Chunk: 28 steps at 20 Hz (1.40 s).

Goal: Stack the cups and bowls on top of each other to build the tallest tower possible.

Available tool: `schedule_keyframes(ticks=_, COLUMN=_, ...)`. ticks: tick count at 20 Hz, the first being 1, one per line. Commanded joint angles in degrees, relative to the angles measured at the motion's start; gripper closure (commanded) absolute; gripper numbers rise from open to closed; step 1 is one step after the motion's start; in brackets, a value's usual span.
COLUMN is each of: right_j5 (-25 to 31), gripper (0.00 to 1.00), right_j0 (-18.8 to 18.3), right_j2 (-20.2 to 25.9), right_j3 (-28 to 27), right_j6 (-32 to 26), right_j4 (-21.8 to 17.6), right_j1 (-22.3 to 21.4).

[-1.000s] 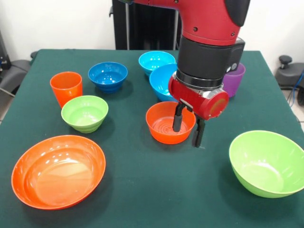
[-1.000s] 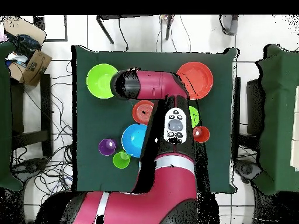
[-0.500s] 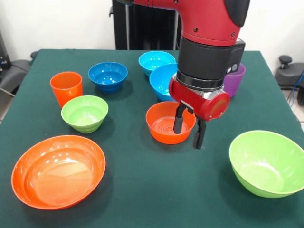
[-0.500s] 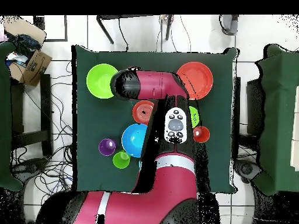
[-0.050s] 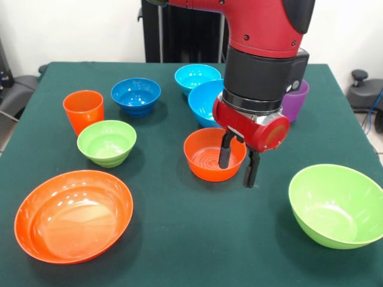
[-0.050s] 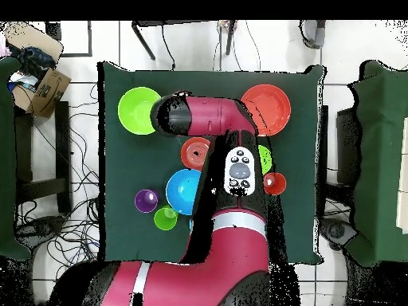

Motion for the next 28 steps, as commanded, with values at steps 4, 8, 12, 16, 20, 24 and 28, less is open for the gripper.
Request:
schedule_keyframes(ticks=4, right_j5=6.5, gripper=0.0, right_j0=-1.7, right_j2=8.1, right_j3=6.8, right_j6=-18.0, right_j4=-6.5, right_j1=-2.5)
schedule_keyframes(ticks=8, right_j5=6.5, gripper=0.0, right_j0=-3.6, right_j2=9.7, right_j3=8.0, right_j6=-19.6, right_j4=-7.3, right_j1=-3.2)
schedule_keyframes(ticks=12, right_j5=6.7, gripper=0.0, right_j0=-5.2, right_j2=11.5, right_j3=8.4, right_j6=-20.4, right_j4=-8.6, right_j1=-3.6)
schedule_keyframes(ticks=16, right_j5=6.8, gripper=0.0, right_j0=-6.3, right_j2=12.8, right_j3=8.8, right_j6=-20.4, right_j4=-9.8, right_j1=-3.8)
schedule_keyframes(ticks=20, right_j5=6.7, gripper=0.0, right_j0=-6.9, right_j2=13.7, right_j3=8.8, right_j6=-19.6, right_j4=-11.0, right_j1=-3.7)
schedule_keyframes(ticks=24, right_j5=6.7, gripper=0.0, right_j0=-7.4, right_j2=14.3, right_j3=9.1, right_j6=-19.2, right_j4=-12.0, right_j1=-3.9)
schedule_keyframes(ticks=28, right_j5=6.9, gripper=0.0, right_j0=-8.2, right_j2=14.9, right_j3=8.8, right_j6=-19.3, right_j4=-12.9, right_j1=-3.6)
